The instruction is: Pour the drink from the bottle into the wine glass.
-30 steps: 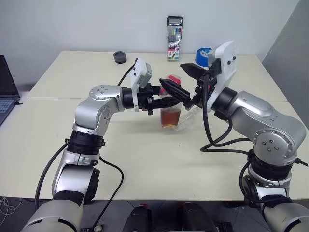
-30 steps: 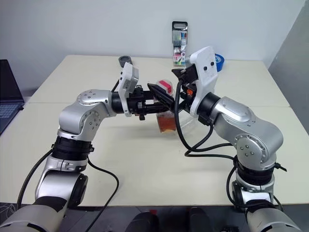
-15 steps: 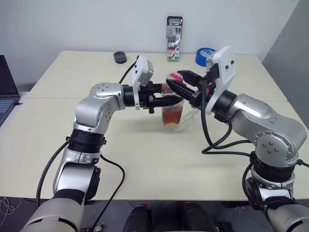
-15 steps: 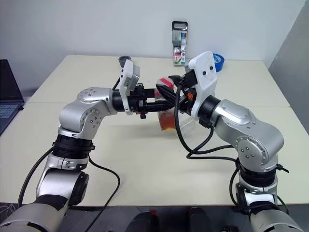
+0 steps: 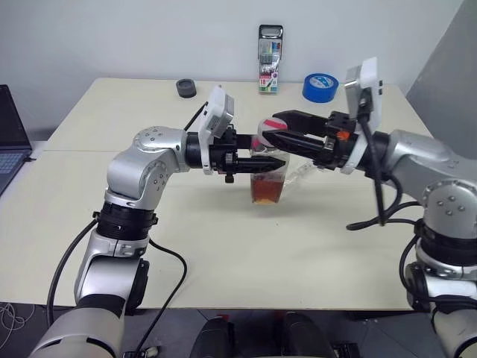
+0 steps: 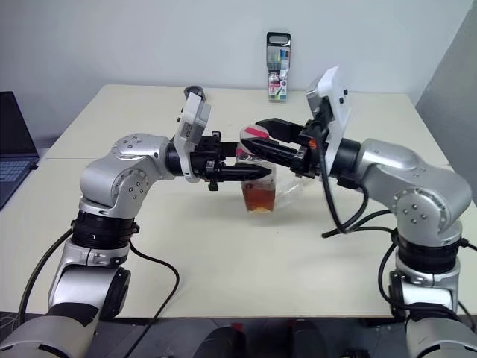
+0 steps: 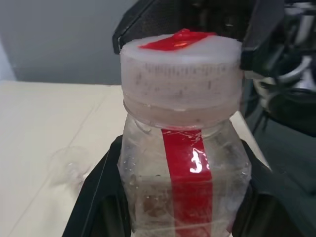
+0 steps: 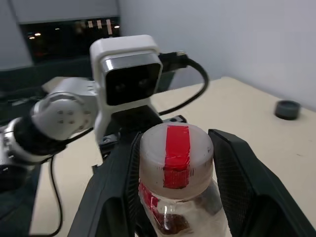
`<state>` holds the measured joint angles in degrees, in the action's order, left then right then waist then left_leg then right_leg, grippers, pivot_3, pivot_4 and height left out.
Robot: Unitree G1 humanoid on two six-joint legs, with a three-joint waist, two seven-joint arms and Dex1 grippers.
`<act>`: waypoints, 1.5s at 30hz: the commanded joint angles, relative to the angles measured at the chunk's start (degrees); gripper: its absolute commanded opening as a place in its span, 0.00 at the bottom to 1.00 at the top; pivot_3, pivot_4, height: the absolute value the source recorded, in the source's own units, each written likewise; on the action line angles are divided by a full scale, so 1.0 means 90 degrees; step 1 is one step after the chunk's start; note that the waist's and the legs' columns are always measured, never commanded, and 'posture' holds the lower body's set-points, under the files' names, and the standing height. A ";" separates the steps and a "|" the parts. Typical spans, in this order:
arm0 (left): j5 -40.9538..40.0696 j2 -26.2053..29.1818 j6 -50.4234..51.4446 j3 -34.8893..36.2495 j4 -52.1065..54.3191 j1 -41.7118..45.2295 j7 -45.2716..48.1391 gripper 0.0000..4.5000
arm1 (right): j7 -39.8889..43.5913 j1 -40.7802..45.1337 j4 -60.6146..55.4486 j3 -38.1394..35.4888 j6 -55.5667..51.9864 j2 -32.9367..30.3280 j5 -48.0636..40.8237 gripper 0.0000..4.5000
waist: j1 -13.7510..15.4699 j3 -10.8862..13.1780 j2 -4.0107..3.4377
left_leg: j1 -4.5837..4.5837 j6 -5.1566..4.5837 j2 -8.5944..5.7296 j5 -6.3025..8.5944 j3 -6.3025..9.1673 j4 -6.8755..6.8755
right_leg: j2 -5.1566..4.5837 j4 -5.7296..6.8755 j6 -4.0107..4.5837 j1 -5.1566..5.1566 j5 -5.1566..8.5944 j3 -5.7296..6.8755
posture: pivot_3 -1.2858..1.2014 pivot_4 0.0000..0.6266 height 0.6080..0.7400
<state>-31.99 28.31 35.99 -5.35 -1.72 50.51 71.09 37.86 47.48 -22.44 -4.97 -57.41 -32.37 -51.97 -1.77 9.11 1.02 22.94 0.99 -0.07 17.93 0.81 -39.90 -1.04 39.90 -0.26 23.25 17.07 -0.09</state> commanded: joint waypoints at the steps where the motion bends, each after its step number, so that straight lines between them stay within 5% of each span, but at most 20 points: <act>1: -0.0223 0.0196 -0.0051 0.0393 -0.0013 0.0320 0.0088 0.43 | 0.0832 0.0147 0.0215 0.0055 0.0330 -0.0423 0.0109 0.40 | -0.0003 0.0001 0.0000 | 0.0000 -0.0001 -0.0001 0.0000 0.0000 0.0000 | 0.0000 0.0001 0.0000 0.0000 0.0000 -0.0001 | 0.52 0.24 1.00; 3: -0.0131 0.0220 -0.0148 0.0383 -0.0163 0.0428 0.0086 0.43 | 0.0989 0.0171 0.0285 0.0093 0.0337 -0.0544 0.0073 0.40 | 0.0001 0.0003 0.0001 | 0.0001 -0.0001 0.0000 0.0000 0.0001 0.0000 | 0.0000 0.0000 0.0000 0.0000 0.0000 0.0001 | 0.52 0.24 1.00; 4: -0.0067 0.0245 -0.0220 0.0381 -0.0247 0.0457 0.0070 0.43 | 0.1030 0.0135 0.0277 0.0029 0.0294 -0.0636 -0.0008 0.56 | 0.0002 0.0003 0.0001 | 0.0002 -0.0001 0.0000 0.0000 0.0001 0.0000 | 0.0000 0.0000 0.0000 0.0000 0.0000 0.0001 | 0.52 0.24 1.00; 10: 0.0073 0.0295 -0.0453 0.0413 -0.0404 0.0409 -0.0127 0.43 | 0.0211 -0.0233 -0.0230 -0.0518 0.0034 -0.0770 -0.0308 0.99 | 0.0011 0.0005 0.0001 | 0.0003 0.0000 0.0002 -0.0001 0.0003 0.0000 | -0.0001 0.0000 0.0000 0.0001 0.0000 0.0001 | 0.52 0.24 1.00; 20: 0.0080 0.0043 -0.0431 0.0348 -0.0345 0.0324 -0.0391 0.43 | -0.2625 -0.0286 -0.1674 0.0048 0.0097 0.0750 0.0301 0.99 | 0.0002 0.0006 -0.0001 | 0.0004 0.0008 0.0003 -0.0006 0.0002 -0.0002 | -0.0003 0.0007 0.0000 0.0005 0.0000 -0.0001 | 0.52 0.24 1.00; 34: 0.0008 -0.0060 -0.0268 0.0264 -0.0045 0.0218 -0.0334 0.43 | -0.2749 -0.0263 -0.1449 0.0194 0.0169 0.0860 0.0570 0.99 | 0.0007 0.0006 -0.0001 | 0.0005 0.0023 0.0000 -0.0014 0.0001 -0.0001 | -0.0003 0.0003 0.0000 0.0005 0.0000 0.0000 | 0.52 0.24 1.00; 37: 0.0021 -0.0048 -0.0257 0.0246 0.0021 0.0158 -0.0326 0.43 | -0.2656 -0.0245 -0.1421 0.0192 0.0158 0.0816 0.0557 0.86 | 0.0006 0.0006 -0.0001 | 0.0005 0.0022 0.0000 -0.0014 0.0001 0.0000 | -0.0003 0.0003 0.0000 0.0005 0.0000 0.0000 | 0.52 0.24 1.00; 43: 0.0031 -0.0003 -0.0242 0.0252 0.0020 0.0156 -0.0321 0.43 | -0.2436 -0.0272 -0.1381 0.0190 0.0173 0.0724 0.0579 0.42 | 0.0006 0.0006 0.0000 | 0.0005 0.0004 0.0000 -0.0004 0.0001 -0.0001 | -0.0003 0.0003 0.0000 0.0005 0.0000 0.0000 | 0.52 0.24 1.00; 45: 0.0031 0.0015 -0.0236 0.0260 0.0017 0.0160 -0.0323 0.43 | -0.2412 -0.0257 -0.1363 0.0134 0.0171 0.0722 0.0545 0.42 | 0.0006 0.0006 -0.0001 | 0.0005 0.0003 0.0000 -0.0004 0.0001 -0.0001 | -0.0003 0.0003 0.0000 0.0005 0.0000 0.0000 | 0.52 0.24 1.00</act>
<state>-30.91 27.72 34.36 -4.24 -4.02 51.25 68.02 15.97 43.82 -33.73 -1.38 -57.28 -25.19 -46.73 -1.72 9.16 1.02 22.99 1.02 -0.07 17.90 0.82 -39.91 -1.07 39.93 -0.26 23.30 17.07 -0.09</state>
